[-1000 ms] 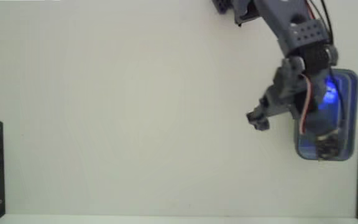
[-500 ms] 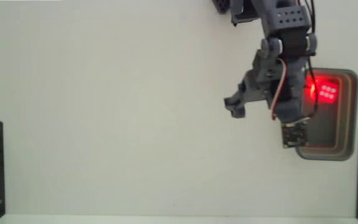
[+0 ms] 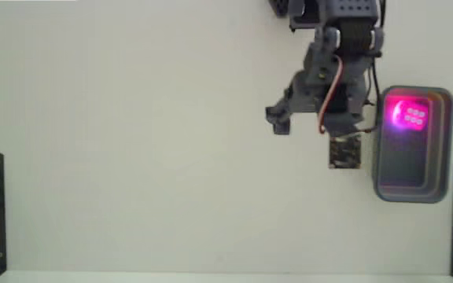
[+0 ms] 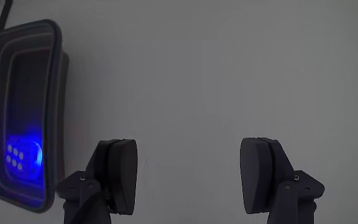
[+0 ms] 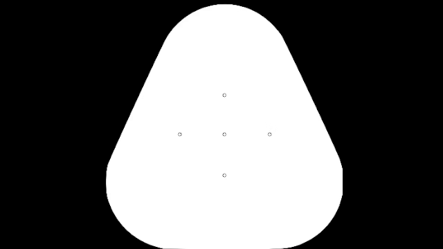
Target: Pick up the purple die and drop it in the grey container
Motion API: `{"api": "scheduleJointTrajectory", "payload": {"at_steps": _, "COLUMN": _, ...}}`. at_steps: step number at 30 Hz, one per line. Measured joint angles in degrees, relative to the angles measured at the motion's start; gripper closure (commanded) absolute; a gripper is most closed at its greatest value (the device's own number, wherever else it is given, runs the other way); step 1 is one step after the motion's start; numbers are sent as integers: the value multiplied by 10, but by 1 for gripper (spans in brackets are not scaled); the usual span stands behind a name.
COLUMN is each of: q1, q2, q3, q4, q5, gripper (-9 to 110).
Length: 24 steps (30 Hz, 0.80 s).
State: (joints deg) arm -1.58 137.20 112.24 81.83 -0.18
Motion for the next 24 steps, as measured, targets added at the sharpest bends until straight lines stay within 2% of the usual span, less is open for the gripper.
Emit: {"api": "scheduleJointTrajectory", "payload": {"at_steps": 24, "q1": 11, "q2": 29, "q3": 20, "q4": 0, "q5": -1, "gripper": -9}}
